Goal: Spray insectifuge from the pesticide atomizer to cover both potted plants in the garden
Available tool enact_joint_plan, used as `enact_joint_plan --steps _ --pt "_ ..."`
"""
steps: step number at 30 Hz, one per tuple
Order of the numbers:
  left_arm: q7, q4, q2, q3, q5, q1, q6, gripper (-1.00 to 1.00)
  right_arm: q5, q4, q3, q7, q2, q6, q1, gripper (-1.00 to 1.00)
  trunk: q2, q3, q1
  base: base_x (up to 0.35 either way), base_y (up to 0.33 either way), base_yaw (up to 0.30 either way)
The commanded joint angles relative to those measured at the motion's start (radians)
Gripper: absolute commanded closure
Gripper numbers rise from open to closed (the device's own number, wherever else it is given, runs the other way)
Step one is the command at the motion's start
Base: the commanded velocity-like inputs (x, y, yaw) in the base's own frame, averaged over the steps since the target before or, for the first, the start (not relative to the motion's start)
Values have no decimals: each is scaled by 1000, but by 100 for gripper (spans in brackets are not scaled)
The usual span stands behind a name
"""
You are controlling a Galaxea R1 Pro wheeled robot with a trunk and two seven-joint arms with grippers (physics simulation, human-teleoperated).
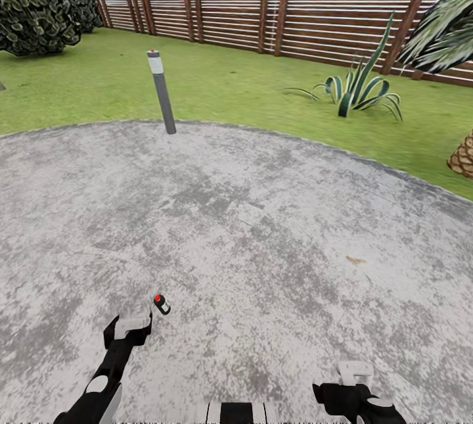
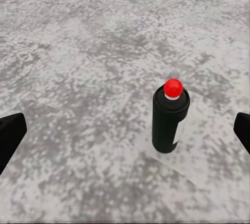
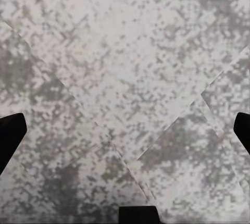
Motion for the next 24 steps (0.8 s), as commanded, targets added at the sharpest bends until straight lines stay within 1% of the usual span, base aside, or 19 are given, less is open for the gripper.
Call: enact_joint_plan --steps 1,18,21,24 --pt "0 1 -2 5 -10 -1 -4 -100 -1 -1 0 0 0 5 0 -100 -1 -6 0 0 0 0" --pt "0 0 -3 5 -10 -1 -5 -100 -1 -1 1 0 1 5 0 -100 -5 -97 8 0 0 0" --pt "0 -1 -3 6 -10 -1 -5 -100 -1 -2 1 0 1 5 0 -100 -5 -109 9 0 0 0" --pt "0 -1 -3 6 -10 -1 -6 -100 -1 -2 0 0 1 5 0 -100 -5 -109 9 0 0 0"
